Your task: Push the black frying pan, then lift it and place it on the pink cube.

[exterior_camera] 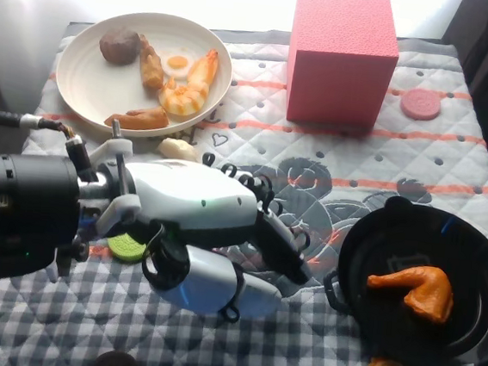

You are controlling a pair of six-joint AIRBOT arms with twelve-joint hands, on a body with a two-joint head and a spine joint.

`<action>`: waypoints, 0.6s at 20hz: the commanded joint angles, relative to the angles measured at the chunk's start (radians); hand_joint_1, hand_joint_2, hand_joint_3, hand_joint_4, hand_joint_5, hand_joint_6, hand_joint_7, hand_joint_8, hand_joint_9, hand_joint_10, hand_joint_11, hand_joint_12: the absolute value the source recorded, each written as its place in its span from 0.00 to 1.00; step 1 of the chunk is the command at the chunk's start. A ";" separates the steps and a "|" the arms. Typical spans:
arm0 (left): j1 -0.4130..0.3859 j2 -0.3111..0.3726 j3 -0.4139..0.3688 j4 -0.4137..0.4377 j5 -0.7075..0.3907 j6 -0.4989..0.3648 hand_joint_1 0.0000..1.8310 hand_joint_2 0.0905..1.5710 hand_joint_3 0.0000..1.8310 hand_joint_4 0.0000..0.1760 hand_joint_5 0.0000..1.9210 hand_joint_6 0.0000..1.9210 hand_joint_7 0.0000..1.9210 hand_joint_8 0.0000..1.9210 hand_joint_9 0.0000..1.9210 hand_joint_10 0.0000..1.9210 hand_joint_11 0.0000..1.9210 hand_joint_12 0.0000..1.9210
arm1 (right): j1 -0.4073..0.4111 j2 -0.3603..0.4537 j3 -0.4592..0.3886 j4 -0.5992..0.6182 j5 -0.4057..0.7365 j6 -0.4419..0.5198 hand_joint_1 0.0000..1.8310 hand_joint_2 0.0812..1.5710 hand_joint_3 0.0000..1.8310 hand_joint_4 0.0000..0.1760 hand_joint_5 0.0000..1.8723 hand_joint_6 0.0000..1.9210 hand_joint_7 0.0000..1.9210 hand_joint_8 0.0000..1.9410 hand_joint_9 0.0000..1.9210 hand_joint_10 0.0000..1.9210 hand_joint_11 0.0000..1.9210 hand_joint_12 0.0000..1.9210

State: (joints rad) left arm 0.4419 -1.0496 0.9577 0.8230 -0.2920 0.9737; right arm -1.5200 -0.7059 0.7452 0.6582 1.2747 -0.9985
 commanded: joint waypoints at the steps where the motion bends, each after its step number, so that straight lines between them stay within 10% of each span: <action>1: -0.002 -0.006 -0.003 -0.013 -0.086 -0.005 0.09 0.95 0.00 0.00 0.35 0.02 0.35 0.01 0.19 0.32 0.00 0.79 | 0.001 0.003 0.002 0.005 0.118 0.005 0.29 0.87 0.00 0.00 0.00 0.00 0.00 0.00 0.02 0.04 0.00 0.67; 12: 0.011 -0.098 0.035 -0.022 -0.106 -0.005 0.00 0.93 0.00 0.00 0.33 0.03 0.33 0.00 0.22 0.19 0.00 0.70 | 0.001 0.003 0.003 0.009 0.118 0.005 0.32 0.87 0.00 0.00 0.00 0.00 0.00 0.00 0.04 0.05 0.00 0.66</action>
State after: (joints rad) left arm 0.4610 -1.1431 0.9977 0.8188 -0.3092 0.9745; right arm -1.5200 -0.7067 0.7452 0.6621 1.2747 -0.9958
